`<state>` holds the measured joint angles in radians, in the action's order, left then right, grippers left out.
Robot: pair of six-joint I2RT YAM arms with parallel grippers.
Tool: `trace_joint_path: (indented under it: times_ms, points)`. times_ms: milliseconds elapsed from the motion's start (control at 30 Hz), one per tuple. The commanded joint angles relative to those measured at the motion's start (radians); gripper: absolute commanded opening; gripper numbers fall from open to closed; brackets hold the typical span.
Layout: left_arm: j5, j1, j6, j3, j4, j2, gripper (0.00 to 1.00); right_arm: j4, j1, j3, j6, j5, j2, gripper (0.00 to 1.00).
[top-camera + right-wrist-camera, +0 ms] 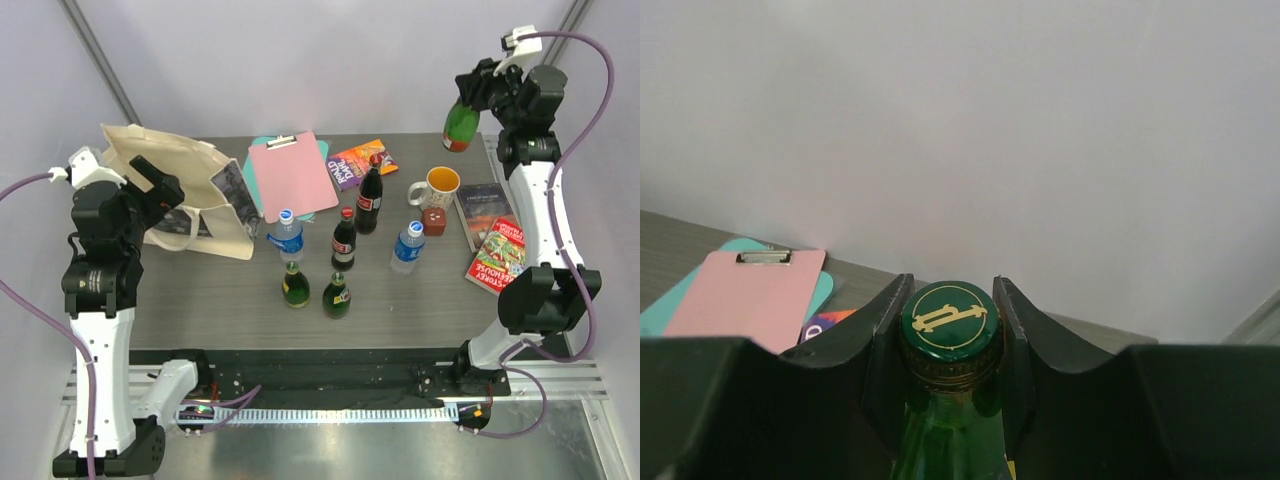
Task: Take the beverage out of the canvas bag
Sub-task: Place the drink at the center of the board.
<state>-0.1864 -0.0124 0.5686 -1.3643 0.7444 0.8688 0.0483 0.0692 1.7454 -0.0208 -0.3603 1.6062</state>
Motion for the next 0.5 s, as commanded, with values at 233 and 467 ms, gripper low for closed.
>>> trace_joint_path:
  times_ms: [233,467]
  points:
    - [-0.010,0.003,0.011,-0.007,-0.005,-0.005,1.00,-0.378,0.003,-0.006,0.096,-0.130,0.067,0.01]
    - [-0.018,0.003,0.020,-0.005,0.007,-0.004,1.00,-0.550,-0.005,-0.064,0.193,-0.193,0.167,0.01]
